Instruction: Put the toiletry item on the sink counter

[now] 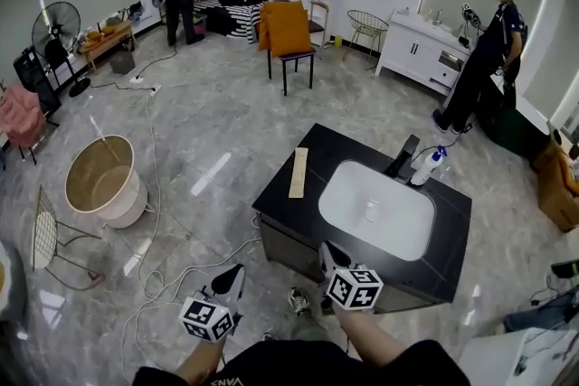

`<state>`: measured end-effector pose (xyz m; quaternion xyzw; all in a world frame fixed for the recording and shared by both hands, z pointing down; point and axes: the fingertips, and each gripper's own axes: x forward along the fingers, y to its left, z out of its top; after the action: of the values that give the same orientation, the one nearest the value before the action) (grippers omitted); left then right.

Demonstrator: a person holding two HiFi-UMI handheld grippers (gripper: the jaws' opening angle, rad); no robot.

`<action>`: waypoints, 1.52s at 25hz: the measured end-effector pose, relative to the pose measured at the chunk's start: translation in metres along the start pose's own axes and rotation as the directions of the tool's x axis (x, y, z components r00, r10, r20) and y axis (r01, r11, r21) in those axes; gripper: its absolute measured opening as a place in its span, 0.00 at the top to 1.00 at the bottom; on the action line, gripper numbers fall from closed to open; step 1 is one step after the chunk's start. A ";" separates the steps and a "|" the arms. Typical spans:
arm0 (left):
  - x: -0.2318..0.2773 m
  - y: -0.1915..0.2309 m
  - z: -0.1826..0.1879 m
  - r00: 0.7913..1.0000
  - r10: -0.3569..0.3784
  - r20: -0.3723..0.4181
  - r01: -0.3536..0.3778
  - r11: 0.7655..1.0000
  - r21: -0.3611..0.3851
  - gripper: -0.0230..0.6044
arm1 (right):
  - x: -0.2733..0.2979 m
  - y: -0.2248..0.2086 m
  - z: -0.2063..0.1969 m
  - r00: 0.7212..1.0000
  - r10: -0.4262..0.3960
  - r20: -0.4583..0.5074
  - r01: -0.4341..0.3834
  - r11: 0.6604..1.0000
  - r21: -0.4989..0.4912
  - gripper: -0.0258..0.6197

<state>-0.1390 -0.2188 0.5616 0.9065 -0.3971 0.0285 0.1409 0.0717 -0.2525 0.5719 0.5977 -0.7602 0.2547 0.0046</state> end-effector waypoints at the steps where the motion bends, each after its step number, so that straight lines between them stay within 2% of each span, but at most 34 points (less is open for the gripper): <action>1: -0.003 -0.004 -0.001 1.000 -0.004 0.001 0.004 1.000 0.001 0.95 | -0.005 0.002 -0.002 1.000 0.001 0.002 -0.001 1.000 0.007 0.96; 8: -0.022 -0.021 -0.012 1.000 -0.027 -0.003 0.027 1.000 0.009 0.95 | -0.038 0.015 -0.020 1.000 0.007 0.012 -0.007 1.000 -0.006 0.96; 17: -0.034 -0.030 -0.022 0.999 -0.046 -0.011 0.046 0.999 0.008 0.95 | -0.063 0.016 -0.039 0.999 -0.029 0.013 0.029 1.000 -0.010 0.96; 38: -0.042 -0.018 -0.021 1.000 -0.018 -0.006 0.018 1.000 0.005 0.95 | -0.053 0.022 -0.035 0.999 -0.044 0.004 0.044 0.999 -0.028 0.96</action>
<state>-0.1531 -0.1710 0.5706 0.9102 -0.3884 0.0310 0.1402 0.0559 -0.1873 0.5777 0.6144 -0.7505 0.2428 0.0176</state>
